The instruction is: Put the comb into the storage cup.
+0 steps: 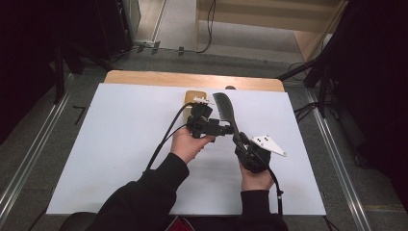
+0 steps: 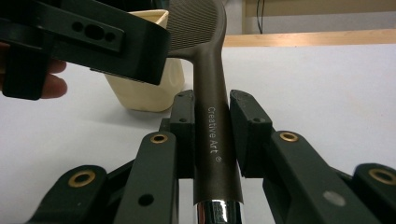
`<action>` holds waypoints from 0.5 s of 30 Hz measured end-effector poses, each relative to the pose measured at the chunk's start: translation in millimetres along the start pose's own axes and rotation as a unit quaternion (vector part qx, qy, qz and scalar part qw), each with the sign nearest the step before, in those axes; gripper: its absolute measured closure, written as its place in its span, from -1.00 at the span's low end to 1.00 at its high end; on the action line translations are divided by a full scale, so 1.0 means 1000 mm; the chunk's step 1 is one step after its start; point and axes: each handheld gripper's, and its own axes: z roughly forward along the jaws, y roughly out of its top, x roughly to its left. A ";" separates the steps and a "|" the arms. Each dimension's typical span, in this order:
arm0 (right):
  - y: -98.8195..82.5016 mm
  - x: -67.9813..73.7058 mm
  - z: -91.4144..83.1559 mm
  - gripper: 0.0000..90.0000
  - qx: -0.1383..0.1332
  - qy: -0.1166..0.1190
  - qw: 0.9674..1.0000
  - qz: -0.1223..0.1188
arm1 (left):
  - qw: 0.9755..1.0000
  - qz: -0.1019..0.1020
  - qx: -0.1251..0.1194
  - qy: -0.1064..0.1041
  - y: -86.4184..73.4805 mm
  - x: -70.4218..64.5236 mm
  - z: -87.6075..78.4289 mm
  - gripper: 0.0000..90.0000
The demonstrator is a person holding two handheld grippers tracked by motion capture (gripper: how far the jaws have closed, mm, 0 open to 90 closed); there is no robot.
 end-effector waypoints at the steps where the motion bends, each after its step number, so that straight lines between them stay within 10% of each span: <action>1: 0.000 0.000 0.000 0.56 0.000 0.000 1.000 0.001 | 1.000 0.001 0.001 0.000 0.000 0.000 0.001 -0.37; 15: 0.001 0.004 0.000 0.56 -0.001 0.005 1.000 0.000 | 1.000 -0.017 0.000 0.000 0.001 0.001 0.013 -0.37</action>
